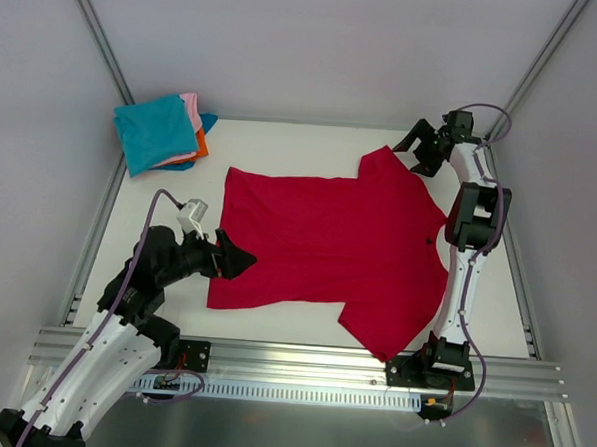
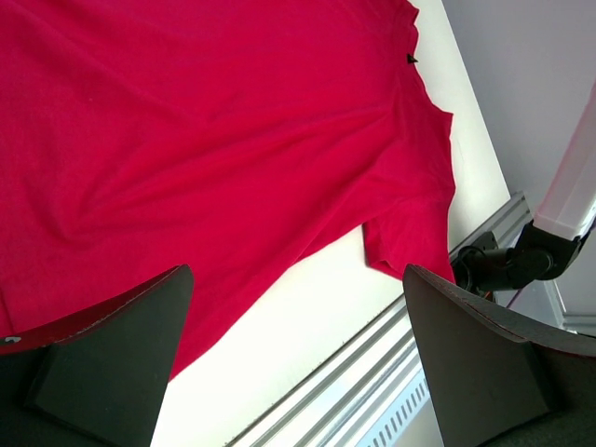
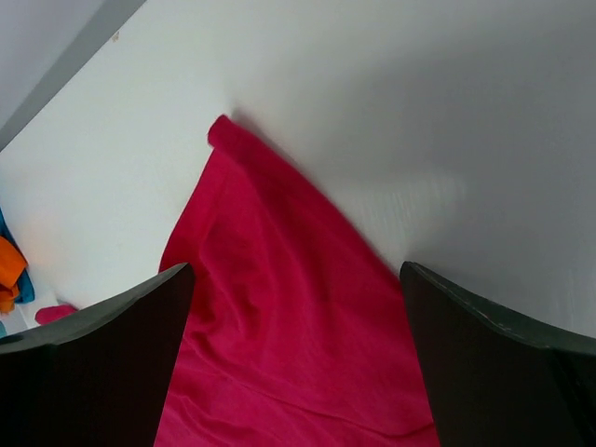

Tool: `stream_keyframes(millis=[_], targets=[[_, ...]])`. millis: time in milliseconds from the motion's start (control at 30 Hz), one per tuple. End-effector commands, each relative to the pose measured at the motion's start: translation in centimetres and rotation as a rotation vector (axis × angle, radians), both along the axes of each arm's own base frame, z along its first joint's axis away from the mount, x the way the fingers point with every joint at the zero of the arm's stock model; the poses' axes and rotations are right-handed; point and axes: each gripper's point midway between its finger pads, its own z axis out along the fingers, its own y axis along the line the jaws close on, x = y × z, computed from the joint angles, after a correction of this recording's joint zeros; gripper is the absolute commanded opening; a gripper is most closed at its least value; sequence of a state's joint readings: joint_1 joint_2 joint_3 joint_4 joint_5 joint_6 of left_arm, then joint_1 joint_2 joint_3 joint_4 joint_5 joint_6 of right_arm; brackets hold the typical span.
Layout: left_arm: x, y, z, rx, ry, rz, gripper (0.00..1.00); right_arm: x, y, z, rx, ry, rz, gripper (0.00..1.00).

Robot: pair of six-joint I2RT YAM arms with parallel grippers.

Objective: Fold and stack the t-shirts
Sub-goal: Grap the side of the flattened tshirt furthest away from the robot with both arms

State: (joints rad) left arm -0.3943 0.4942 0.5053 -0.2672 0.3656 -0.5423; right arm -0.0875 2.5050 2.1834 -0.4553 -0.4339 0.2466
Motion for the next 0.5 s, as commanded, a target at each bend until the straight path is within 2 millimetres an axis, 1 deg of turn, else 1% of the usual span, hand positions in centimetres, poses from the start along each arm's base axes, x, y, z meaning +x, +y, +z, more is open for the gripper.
stream_keyframes(millis=[0, 133, 167, 200, 300, 400, 433, 467], targets=[[-0.3, -0.5, 0.7, -0.036, -0.018, -0.018, 0.99, -0.1, 0.9, 7.6, -0.002, -0.141, 0.043, 0.99], [-0.5, 0.0, 0.5, -0.028, -0.027, 0.000, 0.99, -0.7, 1.2, 8.8, -0.003, -0.140, 0.046, 0.99], [-0.7, 0.1, 0.3, -0.025, -0.020, 0.000, 0.99, -1.0, 1.3, 8.8, -0.004, -0.133, 0.050, 0.99], [-0.9, 0.1, 0.4, -0.029, -0.024, 0.001, 0.99, -1.4, 1.4, 9.5, -0.008, -0.138, 0.053, 0.99], [-1.3, 0.2, 0.6, -0.045, -0.027, 0.001, 0.99, -2.4, 1.8, 10.4, -0.014, -0.138, 0.055, 1.00], [-1.4, 0.4, 0.9, -0.058, -0.045, 0.012, 0.99, -3.1, 1.6, 10.8, -0.039, -0.137, 0.060, 0.99], [-1.5, 0.4, 0.9, -0.059, -0.044, 0.012, 0.99, -3.3, 1.6, 11.2, -0.046, -0.142, 0.063, 1.00], [-1.4, 0.3, 1.0, -0.061, -0.048, 0.011, 0.99, -3.4, 1.4, 11.2, -0.063, -0.141, 0.067, 0.99]])
